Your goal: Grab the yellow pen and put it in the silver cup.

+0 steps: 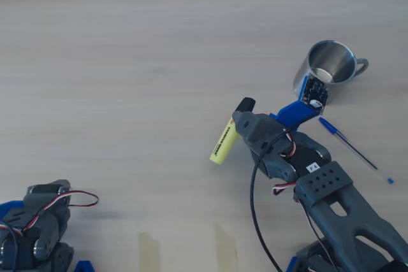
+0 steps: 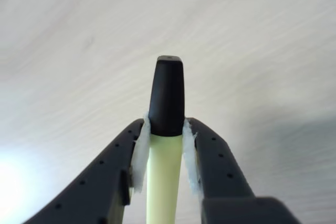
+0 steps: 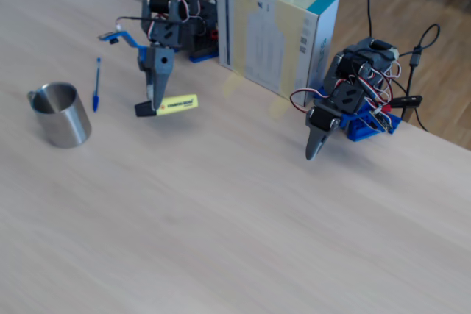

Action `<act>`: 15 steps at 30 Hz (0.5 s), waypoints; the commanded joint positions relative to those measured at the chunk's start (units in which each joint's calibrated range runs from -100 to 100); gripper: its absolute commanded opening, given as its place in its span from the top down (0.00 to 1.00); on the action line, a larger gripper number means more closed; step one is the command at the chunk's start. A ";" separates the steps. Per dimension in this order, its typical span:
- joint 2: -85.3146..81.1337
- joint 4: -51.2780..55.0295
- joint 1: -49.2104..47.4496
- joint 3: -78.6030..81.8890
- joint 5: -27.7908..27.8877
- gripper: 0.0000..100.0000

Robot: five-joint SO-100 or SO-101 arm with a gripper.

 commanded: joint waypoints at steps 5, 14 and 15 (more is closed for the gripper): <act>-2.21 -8.31 -0.79 -3.72 2.61 0.98; -2.21 -22.46 -0.87 -3.63 6.83 0.98; -2.21 -23.75 -0.87 -3.63 7.45 0.98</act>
